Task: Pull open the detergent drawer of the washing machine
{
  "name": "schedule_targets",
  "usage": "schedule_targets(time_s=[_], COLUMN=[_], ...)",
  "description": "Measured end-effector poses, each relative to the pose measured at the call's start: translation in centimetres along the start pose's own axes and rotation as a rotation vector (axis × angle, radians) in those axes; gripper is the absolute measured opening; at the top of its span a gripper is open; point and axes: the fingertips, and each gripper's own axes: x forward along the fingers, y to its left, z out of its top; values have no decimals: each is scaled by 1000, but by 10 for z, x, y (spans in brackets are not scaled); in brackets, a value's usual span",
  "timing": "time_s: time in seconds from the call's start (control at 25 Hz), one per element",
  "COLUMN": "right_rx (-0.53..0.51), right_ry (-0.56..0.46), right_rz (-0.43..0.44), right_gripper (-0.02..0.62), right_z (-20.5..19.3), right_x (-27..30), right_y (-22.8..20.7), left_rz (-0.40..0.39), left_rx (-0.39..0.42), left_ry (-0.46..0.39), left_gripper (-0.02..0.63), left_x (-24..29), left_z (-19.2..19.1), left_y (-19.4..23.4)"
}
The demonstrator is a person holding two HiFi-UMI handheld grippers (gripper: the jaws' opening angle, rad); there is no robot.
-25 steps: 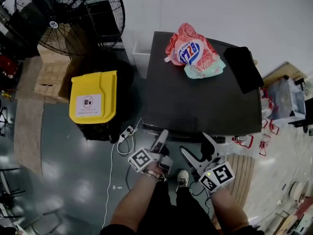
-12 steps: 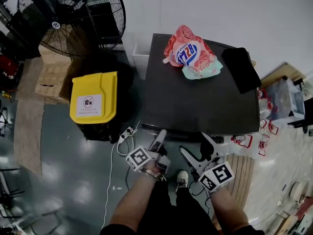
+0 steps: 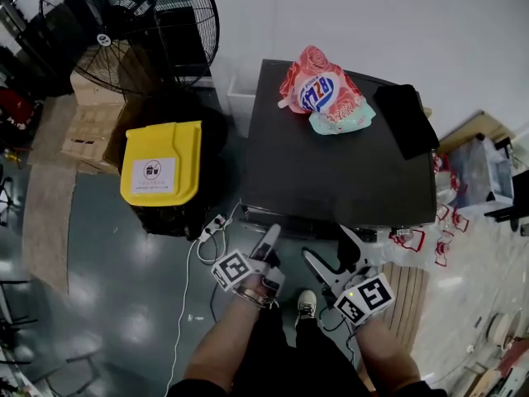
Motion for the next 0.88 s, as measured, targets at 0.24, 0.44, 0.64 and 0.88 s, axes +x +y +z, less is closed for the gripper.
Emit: schedule_targets(time_s=[0.24,0.44,0.64,0.88], right_rx=[-5,-5,-9,-13], right_ry=[1,5,7,20], right_rz=[19,42,70,101], right_gripper=[376,376,376,376], right_z=[0,-1,1,-5], right_x=[-4,-5,-8,-9], right_y=[3,6,10,14], left_rz=[-6,4,7,19], left_rx=[0,8,-29,32], left_ry=[-1,6,2,17], left_gripper=[390,389,388,388], left_x=[-9,-19,-28,-43], left_z=[-6,-13,-20,-25], left_y=[0,2,-2,7])
